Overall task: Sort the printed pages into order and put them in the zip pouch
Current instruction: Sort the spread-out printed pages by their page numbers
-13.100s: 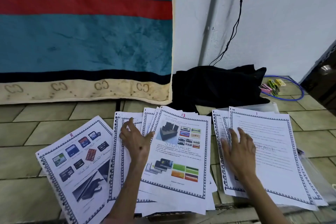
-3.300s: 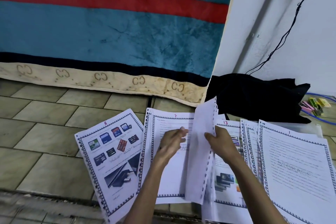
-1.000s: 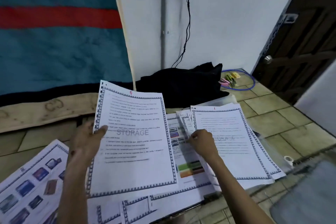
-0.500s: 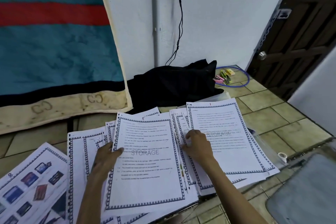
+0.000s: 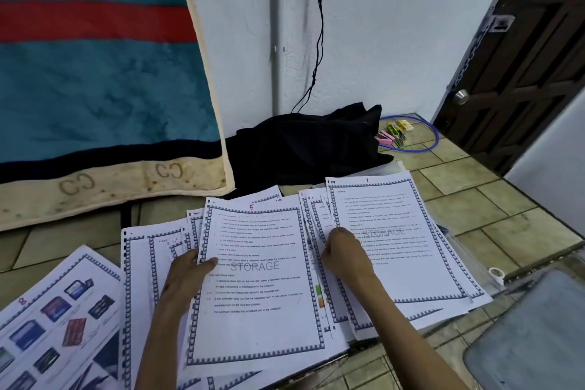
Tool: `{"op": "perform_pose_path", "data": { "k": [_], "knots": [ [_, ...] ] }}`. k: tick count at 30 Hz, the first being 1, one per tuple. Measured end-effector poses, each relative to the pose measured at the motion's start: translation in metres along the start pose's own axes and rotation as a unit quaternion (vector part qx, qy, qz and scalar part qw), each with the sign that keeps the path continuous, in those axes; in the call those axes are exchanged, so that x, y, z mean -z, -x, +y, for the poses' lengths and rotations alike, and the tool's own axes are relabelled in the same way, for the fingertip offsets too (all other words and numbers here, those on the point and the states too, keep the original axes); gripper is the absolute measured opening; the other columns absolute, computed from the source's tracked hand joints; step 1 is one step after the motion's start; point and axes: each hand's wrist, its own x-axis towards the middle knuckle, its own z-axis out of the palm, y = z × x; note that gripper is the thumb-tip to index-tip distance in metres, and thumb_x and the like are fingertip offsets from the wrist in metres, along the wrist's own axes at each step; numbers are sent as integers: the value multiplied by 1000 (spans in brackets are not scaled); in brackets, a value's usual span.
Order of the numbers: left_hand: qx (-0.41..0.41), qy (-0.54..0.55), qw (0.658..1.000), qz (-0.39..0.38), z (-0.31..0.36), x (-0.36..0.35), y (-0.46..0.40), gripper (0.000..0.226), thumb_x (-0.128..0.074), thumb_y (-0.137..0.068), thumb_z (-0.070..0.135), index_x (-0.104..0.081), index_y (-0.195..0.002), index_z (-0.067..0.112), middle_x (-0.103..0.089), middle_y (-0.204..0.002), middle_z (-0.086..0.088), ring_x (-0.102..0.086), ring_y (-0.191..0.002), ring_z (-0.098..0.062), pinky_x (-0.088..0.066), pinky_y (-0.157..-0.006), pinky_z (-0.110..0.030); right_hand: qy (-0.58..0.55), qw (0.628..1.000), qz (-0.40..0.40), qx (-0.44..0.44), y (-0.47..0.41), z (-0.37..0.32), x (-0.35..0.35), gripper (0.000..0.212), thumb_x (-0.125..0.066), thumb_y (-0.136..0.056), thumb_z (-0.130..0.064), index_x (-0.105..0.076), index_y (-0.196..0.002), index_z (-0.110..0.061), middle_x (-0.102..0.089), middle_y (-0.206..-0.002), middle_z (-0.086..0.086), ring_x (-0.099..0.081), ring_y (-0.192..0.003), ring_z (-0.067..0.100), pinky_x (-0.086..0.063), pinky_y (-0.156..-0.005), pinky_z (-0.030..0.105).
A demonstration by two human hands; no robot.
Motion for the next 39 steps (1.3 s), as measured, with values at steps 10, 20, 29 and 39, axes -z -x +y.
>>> {"op": "perform_pose_path", "data": {
  "k": [10,20,29,39],
  "knots": [
    [-3,32,999,-8,-4,-5,-4,29,-57,-89,0,-57,-118,-2,-62,-104,-14,-60,-92,-27,-46,-86,-34,-297,947,99,-66,11,36,52,16,-40,-96,-15,-41,-81,-10,-43,-71,0,-37,-61,14,-28,-54,28],
    [9,42,999,-31,-10,-7,-8,24,-59,-88,3,-61,-112,3,-65,-108,-17,-62,-101,-33,-47,-96,-49,-479,842,157,-191,26,67,69,16,-39,-96,-18,-53,-92,-11,-51,-77,-6,-44,-66,9,-34,-59,24],
    [20,60,996,-60,-16,-29,-7,38,-58,-89,6,-52,-127,2,-58,-126,-15,-57,-112,-32,-44,-101,-44,-307,949,47,-54,22,37,43,19,-42,-98,-30,-47,-95,-12,-63,-81,7,-51,-62,10,-36,-57,26],
    [42,94,990,-96,-9,-56,6,38,-49,-92,-1,-48,-130,-1,-57,-126,-16,-55,-116,-36,-42,-103,-47,77,995,-41,-44,21,-9,-7,53,-51,-83,-24,-30,-129,-8,-49,-124,19,-43,-116,37,-46,-90,47]
  ]
}}
